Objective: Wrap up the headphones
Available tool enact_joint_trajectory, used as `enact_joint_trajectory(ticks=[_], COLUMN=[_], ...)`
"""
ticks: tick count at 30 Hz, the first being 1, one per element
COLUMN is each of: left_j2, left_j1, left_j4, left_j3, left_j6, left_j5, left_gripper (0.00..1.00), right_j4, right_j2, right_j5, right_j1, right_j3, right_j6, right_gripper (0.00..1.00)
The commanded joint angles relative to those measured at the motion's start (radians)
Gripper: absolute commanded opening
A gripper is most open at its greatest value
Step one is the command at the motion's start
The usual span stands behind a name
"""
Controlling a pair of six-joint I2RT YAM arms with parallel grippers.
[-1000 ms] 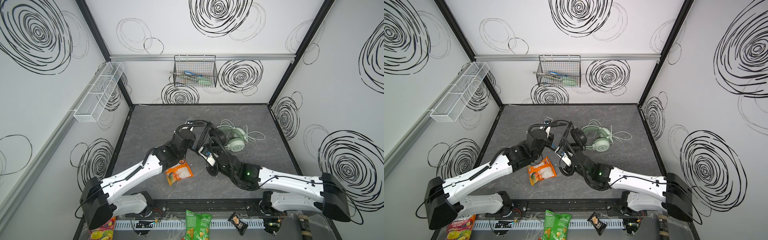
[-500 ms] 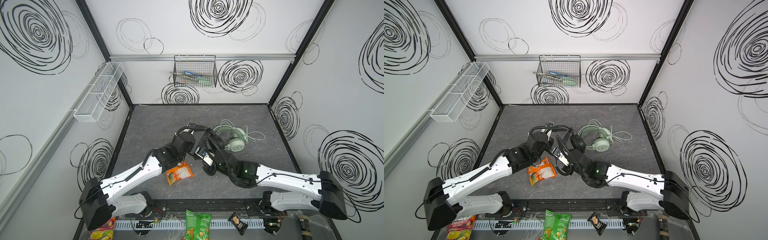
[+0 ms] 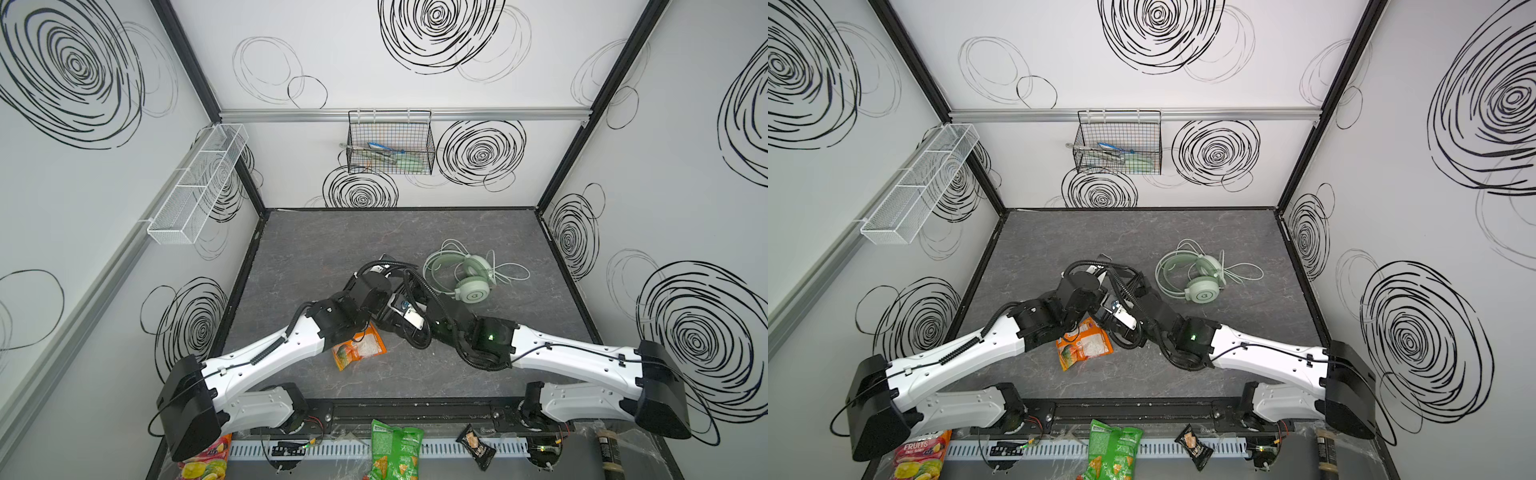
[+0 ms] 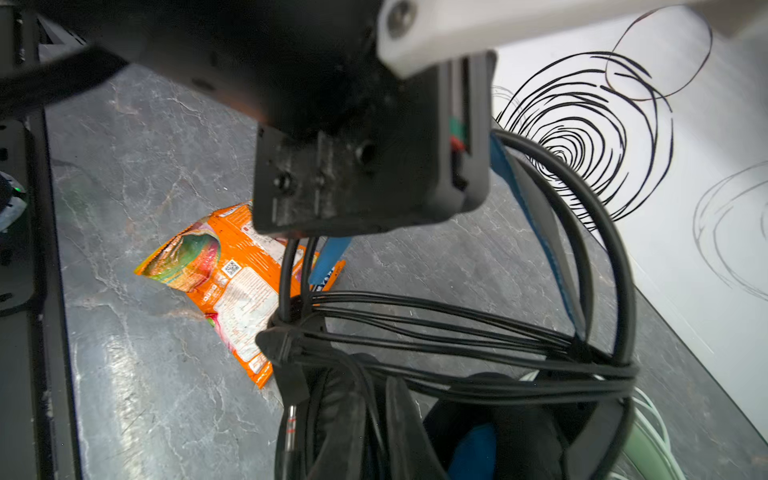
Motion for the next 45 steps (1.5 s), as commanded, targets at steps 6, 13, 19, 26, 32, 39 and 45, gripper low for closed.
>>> enact_joint_trajectory(ticks=[6,13,19,26,32,39,45], left_j2=[-0.023,-0.02,-0.016,-0.009,-0.017,-0.021,-0.02], left_j1=[0.04,0.075,0.073,0.077,0.089,0.088,0.091], left_j4=[0.025,0.029,0.035,0.029,0.041,0.046,0.041], left_j3=[-0.019,-0.027,-0.028,-0.027,-0.042,-0.035,-0.038], left_j6=[-0.016,-0.026,-0.032,-0.032,-0.043,-0.055,-0.06], left_j5=[0.083,0.132,0.138,0.127,0.137,0.16,0.177], left_gripper=[0.0,0.0,0.0,0.0,0.0,0.0,0.0], right_j4=[0.017,0.022,0.016,-0.039,-0.075,-0.077,-0.138], right_j2=[-0.002,-0.067,-0.098,-0.027,0.018,0.115,0.278], right_j5=[0.008,-0.021,-0.033,-0.04,-0.061,-0.088,-0.045], right_j1=[-0.035,-0.046,-0.071,-0.116,-0.138,-0.165,-0.185], right_j3=[-0.006,-0.047,-0.064,-0.027,-0.017,0.036,0.147], right_j6=[-0.033,-0.041,-0.045,-0.034,-0.016,0.007,0.048], right_gripper=[0.12,0.12,0.14,0.12,0.11,0.11,0.08])
